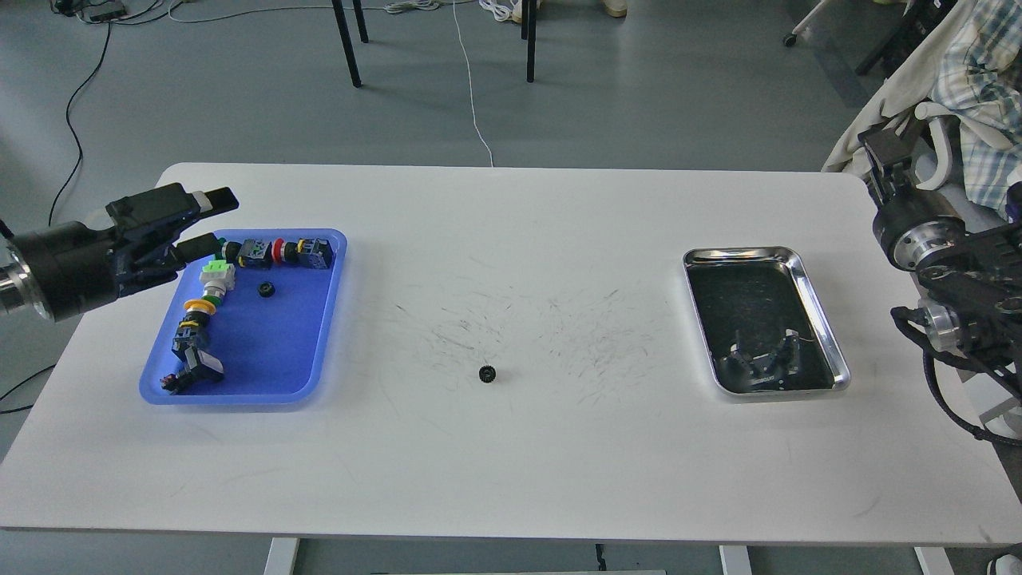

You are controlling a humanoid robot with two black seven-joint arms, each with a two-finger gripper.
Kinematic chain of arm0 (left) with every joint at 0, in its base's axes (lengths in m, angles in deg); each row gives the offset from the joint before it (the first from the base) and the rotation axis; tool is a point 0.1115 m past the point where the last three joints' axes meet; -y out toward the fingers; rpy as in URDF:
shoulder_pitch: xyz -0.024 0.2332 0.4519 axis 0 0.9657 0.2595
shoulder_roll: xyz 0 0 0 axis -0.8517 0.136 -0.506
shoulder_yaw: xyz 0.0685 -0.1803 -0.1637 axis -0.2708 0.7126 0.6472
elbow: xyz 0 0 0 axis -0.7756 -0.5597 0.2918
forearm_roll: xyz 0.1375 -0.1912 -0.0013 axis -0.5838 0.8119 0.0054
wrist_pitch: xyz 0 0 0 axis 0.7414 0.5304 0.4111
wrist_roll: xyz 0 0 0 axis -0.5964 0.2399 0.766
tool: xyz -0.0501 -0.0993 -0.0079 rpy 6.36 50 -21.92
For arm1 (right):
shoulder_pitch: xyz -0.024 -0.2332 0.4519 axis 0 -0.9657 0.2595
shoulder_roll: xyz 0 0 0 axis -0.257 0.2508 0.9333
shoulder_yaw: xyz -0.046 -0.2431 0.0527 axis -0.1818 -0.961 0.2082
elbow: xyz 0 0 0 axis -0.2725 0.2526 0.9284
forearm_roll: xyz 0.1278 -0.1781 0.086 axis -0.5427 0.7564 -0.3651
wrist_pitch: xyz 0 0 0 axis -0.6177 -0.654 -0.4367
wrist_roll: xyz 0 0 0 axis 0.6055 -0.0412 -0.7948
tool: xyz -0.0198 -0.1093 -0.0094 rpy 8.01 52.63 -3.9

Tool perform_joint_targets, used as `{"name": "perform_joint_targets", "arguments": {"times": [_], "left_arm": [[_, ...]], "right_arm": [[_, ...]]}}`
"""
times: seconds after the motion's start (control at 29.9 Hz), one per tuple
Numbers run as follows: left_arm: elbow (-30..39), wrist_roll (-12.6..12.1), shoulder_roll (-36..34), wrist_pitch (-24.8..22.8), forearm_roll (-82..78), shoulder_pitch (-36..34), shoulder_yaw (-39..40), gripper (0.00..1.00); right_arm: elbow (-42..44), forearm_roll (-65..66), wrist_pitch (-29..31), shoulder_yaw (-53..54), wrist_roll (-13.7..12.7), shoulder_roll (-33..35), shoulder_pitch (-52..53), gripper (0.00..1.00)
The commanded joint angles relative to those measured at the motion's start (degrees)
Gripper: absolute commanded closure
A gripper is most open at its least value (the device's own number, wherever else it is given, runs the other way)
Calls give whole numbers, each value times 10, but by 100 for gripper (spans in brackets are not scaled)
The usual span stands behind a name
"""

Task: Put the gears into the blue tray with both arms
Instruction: 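Swing the left gripper over the blue tray toward the black part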

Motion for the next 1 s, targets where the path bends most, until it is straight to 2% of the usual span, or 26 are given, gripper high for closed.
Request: {"name": "perform_joint_targets", "arguments": {"times": [0.0, 0.1, 0.17, 0.53, 0.57, 0.7, 0.84, 0.97], "left_arm": [[45, 0, -30, -10, -69, -5, 2, 1], [94, 0, -47, 5, -139, -5, 3, 1], [122, 0, -50, 33, -195, 0, -3, 1], [125, 0, -50, 42, -218, 2, -3, 2], [164, 0, -72, 67, -251, 8, -16, 1], [172, 0, -74, 80, -261, 9, -22, 1], [185, 0, -69, 153, -314, 12, -31, 2], [187, 0, -50, 164, -368, 10, -34, 2]], "right_arm": [[2, -22, 14, 29, -6, 0, -12, 6], [2, -26, 16, 58, -7, 0, -20, 6], [2, -30, 16, 85, -7, 0, -34, 6], [2, -30, 17, 93, -7, 0, -39, 6], [1, -30, 10, 120, -6, 0, -60, 6], [1, -30, 10, 133, -5, 0, -62, 6], [1, -30, 8, 144, -5, -1, -69, 6], [0, -30, 6, 149, -5, -2, -71, 6]]}}
